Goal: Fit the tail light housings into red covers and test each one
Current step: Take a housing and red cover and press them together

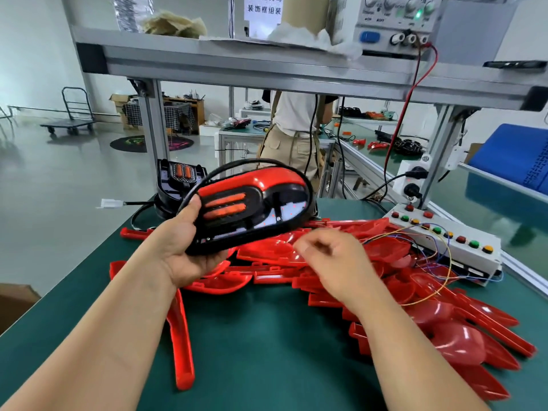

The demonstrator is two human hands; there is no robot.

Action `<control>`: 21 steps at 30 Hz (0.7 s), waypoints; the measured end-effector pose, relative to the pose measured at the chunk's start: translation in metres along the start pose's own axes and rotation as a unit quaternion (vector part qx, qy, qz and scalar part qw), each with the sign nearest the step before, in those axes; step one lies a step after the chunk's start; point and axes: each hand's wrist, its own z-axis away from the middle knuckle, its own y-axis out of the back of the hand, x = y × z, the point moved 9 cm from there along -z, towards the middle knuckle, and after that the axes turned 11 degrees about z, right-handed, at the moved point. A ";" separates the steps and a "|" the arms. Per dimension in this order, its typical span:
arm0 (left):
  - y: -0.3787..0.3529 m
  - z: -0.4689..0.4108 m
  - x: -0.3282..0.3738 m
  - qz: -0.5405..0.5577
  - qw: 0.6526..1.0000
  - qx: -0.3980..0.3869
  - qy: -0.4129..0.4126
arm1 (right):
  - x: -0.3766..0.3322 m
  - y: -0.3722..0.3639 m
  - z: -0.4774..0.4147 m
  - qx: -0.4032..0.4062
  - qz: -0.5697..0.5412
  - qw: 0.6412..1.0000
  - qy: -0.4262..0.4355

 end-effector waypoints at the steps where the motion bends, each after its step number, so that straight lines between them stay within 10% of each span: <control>1: 0.003 -0.001 0.002 0.024 1.000 0.014 -0.006 | -0.003 -0.010 0.001 -0.028 0.099 0.994 0.026; 6: 0.014 -0.005 0.007 0.095 0.994 0.052 -0.025 | 0.008 -0.051 0.014 -0.121 0.431 0.894 0.015; 21: 0.016 -0.014 0.006 0.101 0.992 0.056 -0.059 | -0.041 -0.098 0.031 -0.104 0.360 0.906 0.198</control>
